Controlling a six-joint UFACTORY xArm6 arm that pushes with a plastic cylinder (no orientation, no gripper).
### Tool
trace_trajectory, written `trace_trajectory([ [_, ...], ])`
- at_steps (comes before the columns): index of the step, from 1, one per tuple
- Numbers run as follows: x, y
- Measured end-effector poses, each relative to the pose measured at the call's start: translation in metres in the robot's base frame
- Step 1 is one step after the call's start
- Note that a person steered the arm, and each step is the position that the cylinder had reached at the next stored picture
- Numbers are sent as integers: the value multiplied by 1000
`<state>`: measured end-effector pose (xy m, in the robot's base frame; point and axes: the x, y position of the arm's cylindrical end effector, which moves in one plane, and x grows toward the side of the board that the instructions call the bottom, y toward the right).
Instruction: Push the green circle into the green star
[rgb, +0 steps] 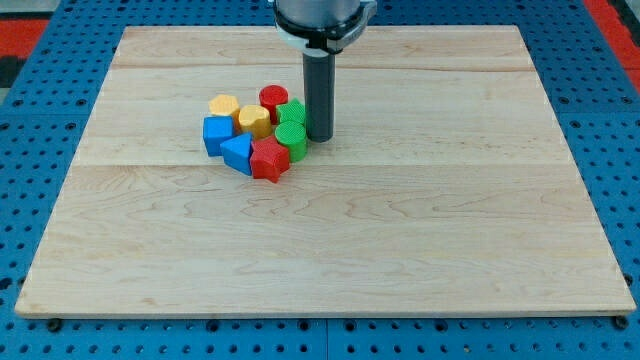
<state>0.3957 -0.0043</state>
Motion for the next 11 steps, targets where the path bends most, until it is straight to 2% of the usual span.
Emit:
trace_trajectory([
  [1,7,0],
  [5,96,0],
  [6,102,-4],
  [9,39,-14],
  [11,25,-19],
])
